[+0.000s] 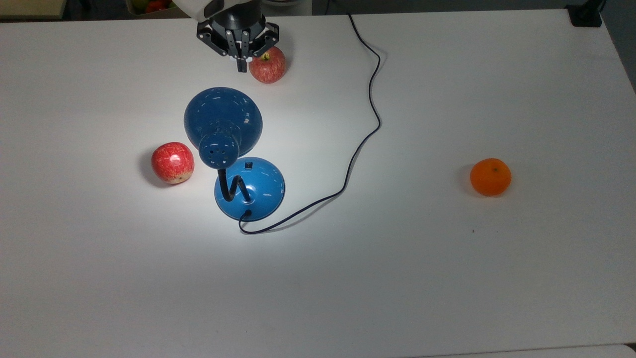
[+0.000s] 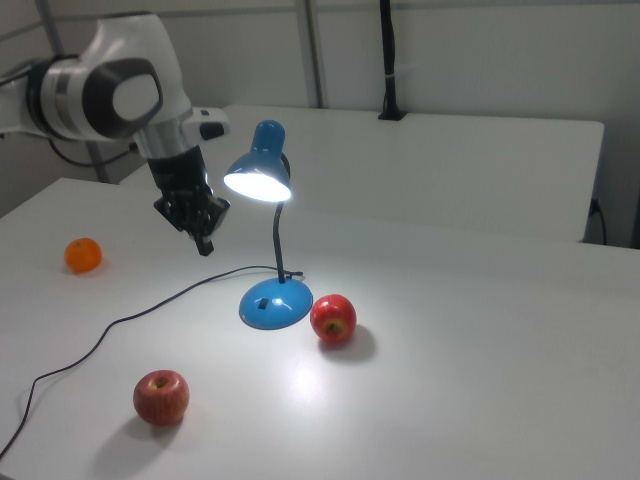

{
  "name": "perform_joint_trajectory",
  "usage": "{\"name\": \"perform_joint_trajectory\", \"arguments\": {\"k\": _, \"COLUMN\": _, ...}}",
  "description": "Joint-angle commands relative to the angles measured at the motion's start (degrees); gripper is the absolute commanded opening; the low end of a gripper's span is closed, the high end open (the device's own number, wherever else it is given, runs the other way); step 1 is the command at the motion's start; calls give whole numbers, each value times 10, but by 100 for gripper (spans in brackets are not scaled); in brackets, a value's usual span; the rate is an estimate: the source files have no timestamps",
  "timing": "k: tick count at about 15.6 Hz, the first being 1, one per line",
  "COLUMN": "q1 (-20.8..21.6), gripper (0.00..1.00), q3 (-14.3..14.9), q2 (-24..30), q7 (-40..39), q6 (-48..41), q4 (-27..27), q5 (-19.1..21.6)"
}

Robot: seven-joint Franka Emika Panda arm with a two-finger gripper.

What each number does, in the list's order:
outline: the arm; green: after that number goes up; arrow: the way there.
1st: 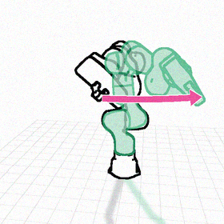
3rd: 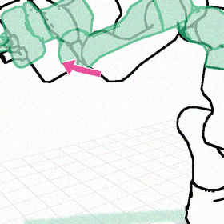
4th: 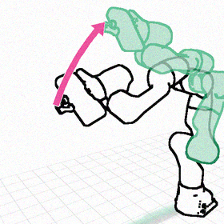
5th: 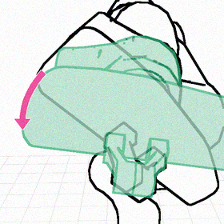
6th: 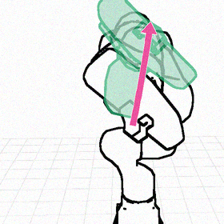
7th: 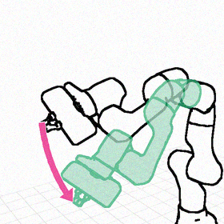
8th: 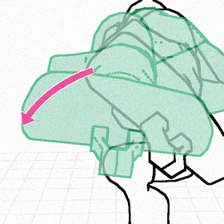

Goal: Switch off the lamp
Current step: 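Lower the gripper onto the switch on the lamp base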

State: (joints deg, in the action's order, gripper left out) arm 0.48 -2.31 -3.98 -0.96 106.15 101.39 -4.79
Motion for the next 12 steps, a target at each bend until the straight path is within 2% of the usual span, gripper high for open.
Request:
{"name": "perform_joint_trajectory", "arguments": {"k": 1, "q1": -1, "gripper": 0, "q3": 1, "q2": 15, "q7": 3, "q6": 86, "q4": 77, "q5": 7}}
{"name": "perform_joint_trajectory", "arguments": {"k": 7, "q1": -7, "gripper": 0, "q3": 1, "q2": 8, "q7": 5, "q6": 200, "q4": 172, "q5": 6}}
{"name": "perform_joint_trajectory", "arguments": {"k": 12, "q1": -10, "gripper": 0, "q3": 2, "q2": -29, "q7": 6, "q6": 299, "q4": 196, "q5": 5}}
